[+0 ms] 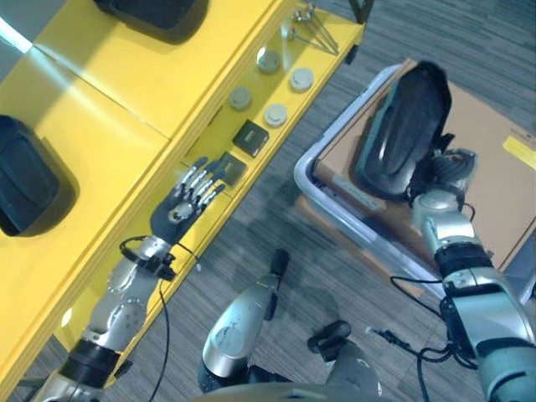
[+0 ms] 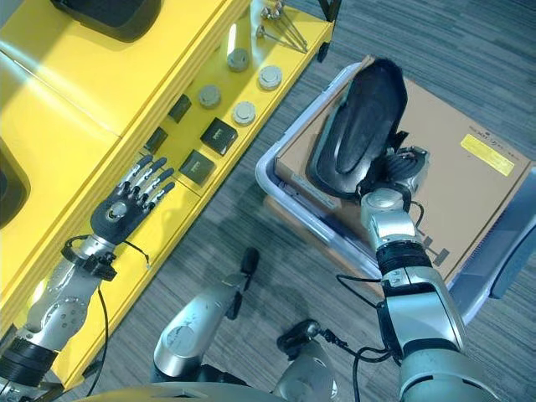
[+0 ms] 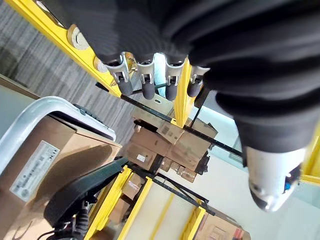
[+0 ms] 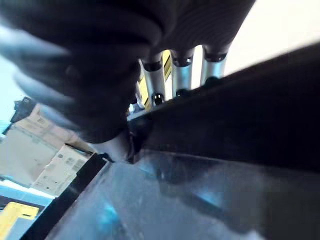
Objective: Move parts from the plastic box to the shelf.
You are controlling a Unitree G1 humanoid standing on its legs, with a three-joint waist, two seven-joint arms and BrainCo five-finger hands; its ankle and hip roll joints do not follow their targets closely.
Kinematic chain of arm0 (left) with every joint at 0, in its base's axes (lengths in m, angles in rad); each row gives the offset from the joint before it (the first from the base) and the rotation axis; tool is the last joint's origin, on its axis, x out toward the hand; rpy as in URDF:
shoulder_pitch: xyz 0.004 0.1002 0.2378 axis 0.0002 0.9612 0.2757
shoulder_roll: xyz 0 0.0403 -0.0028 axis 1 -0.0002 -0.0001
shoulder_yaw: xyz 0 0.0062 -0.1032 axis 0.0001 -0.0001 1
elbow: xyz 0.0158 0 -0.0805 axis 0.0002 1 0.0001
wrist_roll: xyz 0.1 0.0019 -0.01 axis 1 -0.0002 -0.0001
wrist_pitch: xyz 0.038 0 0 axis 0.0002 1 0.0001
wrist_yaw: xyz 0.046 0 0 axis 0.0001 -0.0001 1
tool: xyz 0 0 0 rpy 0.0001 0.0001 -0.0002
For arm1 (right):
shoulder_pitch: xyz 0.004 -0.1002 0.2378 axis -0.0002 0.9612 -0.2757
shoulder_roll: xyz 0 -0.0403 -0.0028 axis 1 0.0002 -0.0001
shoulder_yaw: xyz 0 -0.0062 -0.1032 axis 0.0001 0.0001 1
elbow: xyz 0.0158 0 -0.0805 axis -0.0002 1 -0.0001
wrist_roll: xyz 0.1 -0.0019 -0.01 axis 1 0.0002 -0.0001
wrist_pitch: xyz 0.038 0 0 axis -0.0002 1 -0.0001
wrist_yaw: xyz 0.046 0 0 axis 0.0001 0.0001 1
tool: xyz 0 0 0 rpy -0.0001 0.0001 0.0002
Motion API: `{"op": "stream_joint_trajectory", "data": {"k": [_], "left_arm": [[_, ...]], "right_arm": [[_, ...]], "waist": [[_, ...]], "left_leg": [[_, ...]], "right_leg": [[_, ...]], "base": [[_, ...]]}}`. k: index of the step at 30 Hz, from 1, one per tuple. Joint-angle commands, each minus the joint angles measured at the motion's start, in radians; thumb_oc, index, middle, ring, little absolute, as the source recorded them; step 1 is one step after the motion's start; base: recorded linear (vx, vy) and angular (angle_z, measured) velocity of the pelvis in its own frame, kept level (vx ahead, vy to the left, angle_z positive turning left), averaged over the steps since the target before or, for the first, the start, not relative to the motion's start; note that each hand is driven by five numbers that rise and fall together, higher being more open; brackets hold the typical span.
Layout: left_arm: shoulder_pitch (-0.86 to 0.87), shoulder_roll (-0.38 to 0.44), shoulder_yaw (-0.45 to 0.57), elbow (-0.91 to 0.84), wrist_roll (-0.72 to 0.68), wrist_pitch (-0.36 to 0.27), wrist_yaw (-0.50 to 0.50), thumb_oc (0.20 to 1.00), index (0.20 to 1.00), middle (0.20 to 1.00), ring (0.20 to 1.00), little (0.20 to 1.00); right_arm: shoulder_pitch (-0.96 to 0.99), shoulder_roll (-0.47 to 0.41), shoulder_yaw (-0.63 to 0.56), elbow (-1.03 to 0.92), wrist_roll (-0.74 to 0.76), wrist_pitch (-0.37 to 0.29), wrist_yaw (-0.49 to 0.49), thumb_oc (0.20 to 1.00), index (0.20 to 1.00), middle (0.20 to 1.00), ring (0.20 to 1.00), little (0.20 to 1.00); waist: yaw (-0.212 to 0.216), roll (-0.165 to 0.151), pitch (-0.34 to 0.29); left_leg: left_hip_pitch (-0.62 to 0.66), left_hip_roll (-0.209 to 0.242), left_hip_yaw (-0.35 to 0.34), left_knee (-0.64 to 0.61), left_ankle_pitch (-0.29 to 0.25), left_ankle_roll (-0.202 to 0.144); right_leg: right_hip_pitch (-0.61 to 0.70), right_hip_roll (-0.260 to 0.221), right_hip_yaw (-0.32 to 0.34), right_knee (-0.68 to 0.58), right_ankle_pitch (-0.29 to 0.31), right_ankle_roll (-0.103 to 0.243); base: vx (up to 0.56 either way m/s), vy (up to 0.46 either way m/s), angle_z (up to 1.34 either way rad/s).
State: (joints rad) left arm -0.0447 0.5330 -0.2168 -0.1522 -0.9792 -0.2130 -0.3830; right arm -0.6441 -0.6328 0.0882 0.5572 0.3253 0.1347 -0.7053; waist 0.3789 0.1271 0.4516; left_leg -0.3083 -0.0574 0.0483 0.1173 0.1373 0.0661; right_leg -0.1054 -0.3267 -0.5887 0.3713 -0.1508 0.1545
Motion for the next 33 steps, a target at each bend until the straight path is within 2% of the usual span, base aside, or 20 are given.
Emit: {"op": "stream_joint_trajectory", "data": {"k": [1, 4, 6, 11, 14, 15, 17, 18, 21, 24, 30, 33], "left_arm": [[0.028, 0.005, 0.059, -0.103, -0.003, -0.001, -0.003, 1.0, 1.0, 1.0, 1.0, 1.0], [0.047, -0.003, 0.088, -0.124, -0.008, 0.055, 0.0, 1.0, 1.0, 1.0, 1.0, 1.0], [0.062, -0.017, 0.106, -0.14, -0.009, 0.142, 0.014, 1.0, 1.0, 1.0, 1.0, 1.0], [0.066, -0.05, 0.095, -0.137, -0.012, 0.251, 0.074, 1.0, 1.0, 1.0, 1.0, 1.0], [0.04, -0.082, 0.07, -0.116, 0.013, 0.32, 0.11, 1.0, 1.0, 1.0, 1.0, 1.0], [0.024, -0.102, 0.053, -0.11, 0.038, 0.374, 0.142, 1.0, 1.0, 1.0, 1.0, 1.0], [0.002, -0.114, 0.032, -0.094, 0.049, 0.385, 0.166, 1.0, 1.0, 1.0, 1.0, 1.0], [-0.019, -0.124, 0.015, -0.08, 0.048, 0.411, 0.19, 1.0, 1.0, 1.0, 1.0, 1.0], [-0.092, -0.158, -0.035, -0.022, -0.026, 0.49, 0.266, 1.0, 1.0, 1.0, 1.0, 1.0], [-0.184, -0.206, -0.095, 0.06, -0.078, 0.521, 0.32, 1.0, 1.0, 1.0, 1.0, 1.0], [-0.323, -0.302, -0.219, 0.188, -0.031, 0.514, 0.38, 1.0, 1.0, 1.0, 1.0, 1.0], [-0.358, -0.335, -0.25, 0.227, -0.023, 0.514, 0.399, 1.0, 1.0, 1.0, 1.0, 1.0]], "right_arm": [[0.017, -0.034, -0.034, -0.145, -0.036, -0.06, -0.035, 0.2, 0.2, 0.2, 0.2, 0.2], [0.083, -0.012, -0.074, -0.239, -0.055, -0.063, -0.021, 0.2, 0.2, 0.2, 0.2, 0.2], [0.143, 0.015, -0.099, -0.32, -0.071, -0.048, -0.002, 0.2, 0.2, 0.2, 0.2, 0.2], [0.196, 0.051, -0.1, -0.383, -0.105, -0.05, 0.03, 0.2, 0.2, 0.2, 0.2, 0.2], [0.223, 0.071, -0.081, -0.424, -0.126, -0.044, 0.079, 0.2, 0.2, 0.2, 0.2, 0.2], [0.236, 0.085, -0.066, -0.452, -0.131, -0.039, 0.101, 0.2, 0.2, 0.2, 0.2, 0.2], [0.239, 0.093, -0.05, -0.468, -0.128, -0.037, 0.113, 0.2, 0.2, 0.2, 0.2, 0.2], [0.238, 0.101, -0.035, -0.477, -0.126, -0.036, 0.122, 0.2, 0.2, 0.2, 0.2, 0.2], [0.228, 0.12, 0.001, -0.489, -0.12, -0.036, 0.144, 0.2, 0.2, 0.2, 0.2, 0.2], [0.214, 0.145, 0.044, -0.442, -0.076, -0.052, 0.13, 0.2, 0.2, 0.2, 0.2, 0.2], [0.174, 0.192, 0.11, -0.343, -0.057, -0.103, 0.157, 0.2, 0.2, 0.2, 0.2, 0.2], [0.159, 0.206, 0.137, -0.329, -0.061, -0.101, 0.168, 0.2, 0.2, 0.2, 0.2, 0.2]], "waist": [[0.005, -0.031, -0.045], [-0.007, -0.048, -0.082], [-0.019, -0.064, -0.123], [-0.04, -0.078, -0.174], [-0.064, -0.083, -0.22], [-0.08, -0.086, -0.246], [-0.095, -0.089, -0.262], [-0.108, -0.091, -0.273], [-0.145, -0.094, -0.297], [-0.186, -0.096, -0.321], [-0.245, -0.1, -0.347], [-0.266, -0.103, -0.354]], "left_leg": [[0.075, 0.028, -0.015, -0.018, -0.133, -0.046], [0.122, 0.044, -0.008, -0.051, -0.132, -0.057], [0.176, 0.061, 0.003, -0.089, -0.13, -0.07], [0.232, 0.081, 0.027, -0.119, -0.126, -0.084], [0.261, 0.091, 0.049, -0.134, -0.109, -0.082], [0.281, 0.097, 0.062, -0.142, -0.11, -0.084], [0.297, 0.101, 0.073, -0.148, -0.11, -0.087], [0.308, 0.105, 0.084, -0.152, -0.11, -0.089], [0.339, 0.117, 0.115, -0.164, -0.109, -0.094], [0.366, 0.132, 0.154, -0.177, -0.103, -0.1], [0.395, 0.151, 0.206, -0.177, -0.106, -0.106], [0.402, 0.157, 0.23, -0.171, -0.108, -0.108]], "right_leg": [[-0.016, -0.018, 0.095, -0.057, 0.054, 0.058], [0.034, 0.002, 0.091, -0.108, 0.06, 0.062], [0.095, 0.026, 0.086, -0.168, 0.07, 0.063], [0.151, 0.048, 0.079, -0.22, 0.089, 0.065], [0.175, 0.062, 0.074, -0.259, 0.12, 0.055], [0.189, 0.07, 0.082, -0.275, 0.125, 0.054], [0.197, 0.078, 0.092, -0.286, 0.13, 0.053], [0.203, 0.082, 0.099, -0.294, 0.133, 0.052], [0.216, 0.096, 0.122, -0.315, 0.138, 0.05], [0.228, 0.107, 0.14, -0.337, 0.145, 0.05], [0.235, 0.117, 0.164, -0.351, 0.149, 0.049], [0.237, 0.117, 0.169, -0.354, 0.15, 0.048]], "base": [[0.05, -0.107, -0.09], [0.05, -0.118, -0.11], [0.08, -0.144, -0.12], [0.02, -0.098, -0.21], [-0.01, -0.07, -0.16], [-0.01, -0.069, -0.15], [0.03, -0.059, -0.2], [0.02, -0.061, -0.31], [0.01, -0.061, -0.24], [0.01, -0.07, -0.43], [0.01, -0.05, -0.25], [0.01, -0.03, -0.26]]}}
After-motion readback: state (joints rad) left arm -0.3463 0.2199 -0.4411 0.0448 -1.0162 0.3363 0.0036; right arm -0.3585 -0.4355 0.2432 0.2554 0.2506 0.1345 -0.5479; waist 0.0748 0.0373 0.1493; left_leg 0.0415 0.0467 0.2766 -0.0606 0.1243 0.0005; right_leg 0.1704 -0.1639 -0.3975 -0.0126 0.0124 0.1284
